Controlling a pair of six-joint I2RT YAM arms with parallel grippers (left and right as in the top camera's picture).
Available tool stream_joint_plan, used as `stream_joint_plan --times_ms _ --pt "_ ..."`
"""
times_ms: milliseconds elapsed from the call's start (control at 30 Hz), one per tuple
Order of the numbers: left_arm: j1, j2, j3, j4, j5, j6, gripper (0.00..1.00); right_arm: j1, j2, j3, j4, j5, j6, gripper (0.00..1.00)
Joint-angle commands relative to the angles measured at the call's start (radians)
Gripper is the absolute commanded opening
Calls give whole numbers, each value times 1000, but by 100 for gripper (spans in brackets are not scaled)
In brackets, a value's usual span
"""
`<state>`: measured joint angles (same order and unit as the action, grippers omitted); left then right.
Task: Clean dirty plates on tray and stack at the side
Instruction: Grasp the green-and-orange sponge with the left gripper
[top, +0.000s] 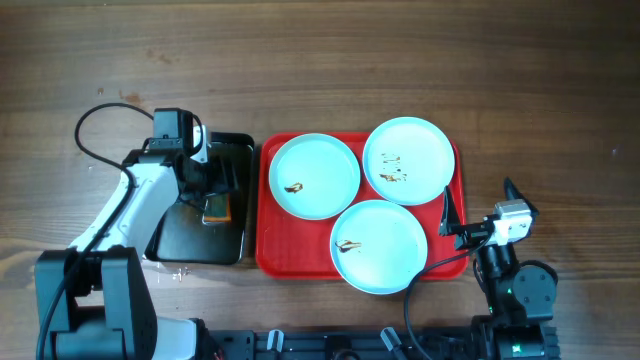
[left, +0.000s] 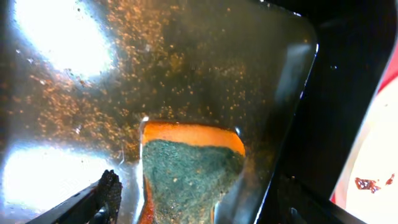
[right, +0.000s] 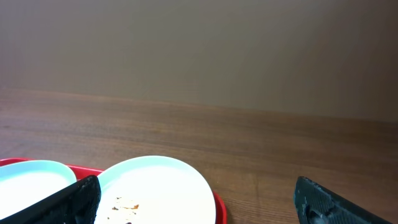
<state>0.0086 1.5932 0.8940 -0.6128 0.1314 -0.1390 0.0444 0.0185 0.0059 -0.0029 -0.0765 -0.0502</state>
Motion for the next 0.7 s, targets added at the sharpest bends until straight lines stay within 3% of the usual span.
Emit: stream_joint_plan --times_ms 0,267,500,567,667 --pt "6 11 9 9 -10 0 80 0 -2 -1 5 18 -2 100" --pt "6 28 8 23 -9 0 76 0 -2 -1 5 18 -2 100" --pt "6 111 8 37 -9 -3 66 0 -2 -1 5 18 -3 100" --pt "6 122 8 40 -9 -3 56 0 -2 -1 5 18 -2 100" --pt "6 122 9 53 -10 -20 33 0 -2 -1 5 18 -2 100"
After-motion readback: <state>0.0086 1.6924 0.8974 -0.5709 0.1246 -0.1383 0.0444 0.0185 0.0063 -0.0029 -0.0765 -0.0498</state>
